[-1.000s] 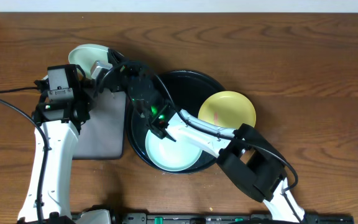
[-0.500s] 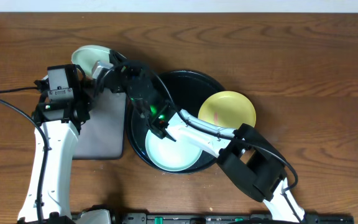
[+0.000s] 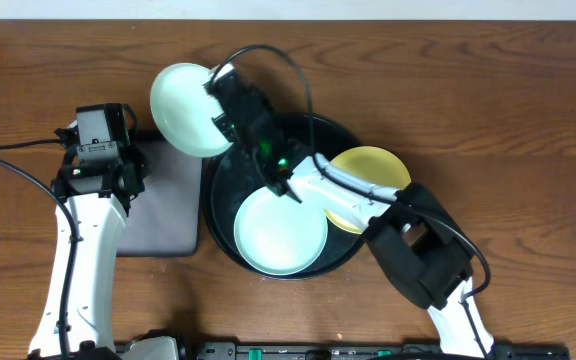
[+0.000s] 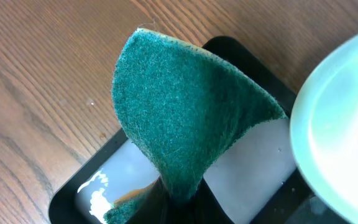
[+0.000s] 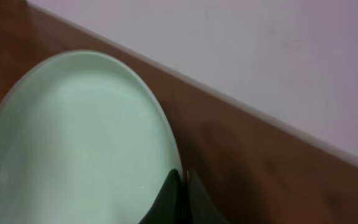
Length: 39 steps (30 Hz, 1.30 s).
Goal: Clean dirty plates on tray and stack at the side
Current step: 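Lift the mint plate off the tray with the right gripper and swing it left, then carry the mint plate right and set it on the table beside the tray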
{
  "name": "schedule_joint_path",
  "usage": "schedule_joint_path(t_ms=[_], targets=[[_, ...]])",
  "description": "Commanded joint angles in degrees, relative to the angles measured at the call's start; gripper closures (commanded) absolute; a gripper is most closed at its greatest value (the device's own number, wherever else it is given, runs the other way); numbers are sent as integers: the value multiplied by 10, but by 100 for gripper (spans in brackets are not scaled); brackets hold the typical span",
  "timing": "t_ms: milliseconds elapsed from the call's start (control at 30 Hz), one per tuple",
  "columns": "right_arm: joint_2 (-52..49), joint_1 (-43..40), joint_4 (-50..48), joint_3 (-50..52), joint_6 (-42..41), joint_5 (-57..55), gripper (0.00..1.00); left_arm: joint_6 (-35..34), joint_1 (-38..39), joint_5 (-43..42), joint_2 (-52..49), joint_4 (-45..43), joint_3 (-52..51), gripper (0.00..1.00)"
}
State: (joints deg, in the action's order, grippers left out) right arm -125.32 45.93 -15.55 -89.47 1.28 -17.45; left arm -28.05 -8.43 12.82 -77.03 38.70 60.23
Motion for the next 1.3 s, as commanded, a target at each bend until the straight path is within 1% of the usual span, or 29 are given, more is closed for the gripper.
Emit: schedule_joint_path(t_ms=[0, 100, 267, 367, 467, 500, 633, 900, 1033, 1267], targets=[[49, -27, 47, -12, -104, 49, 99, 8, -2, 14, -1, -2, -4, 93], [63, -63, 106, -12, -117, 109, 99, 8, -2, 14, -1, -2, -4, 93], [91, -146, 209, -12, -187, 235, 99, 8, -2, 14, -1, -2, -4, 93], [106, -208, 263, -12, -210, 315, 99, 8, -2, 14, -1, -2, -4, 93], [110, -265, 307, -12, -221, 350, 99, 8, -2, 14, -1, -2, -4, 93], [110, -297, 339, -12, -221, 351, 99, 8, -2, 14, -1, -2, -4, 92], [110, -377, 431, -12, -220, 350, 99, 8, -2, 13, -1, -2, -4, 92], [109, -503, 568, -10, -214, 348, 99, 8, -2, 13, -1, -2, -4, 93], [109, -541, 607, 3, -205, 325, 99, 8, -2, 13, -1, -2, -4, 93], [109, -563, 644, 26, -202, 213, 99, 8, -2, 13, -1, -2, -5, 93]])
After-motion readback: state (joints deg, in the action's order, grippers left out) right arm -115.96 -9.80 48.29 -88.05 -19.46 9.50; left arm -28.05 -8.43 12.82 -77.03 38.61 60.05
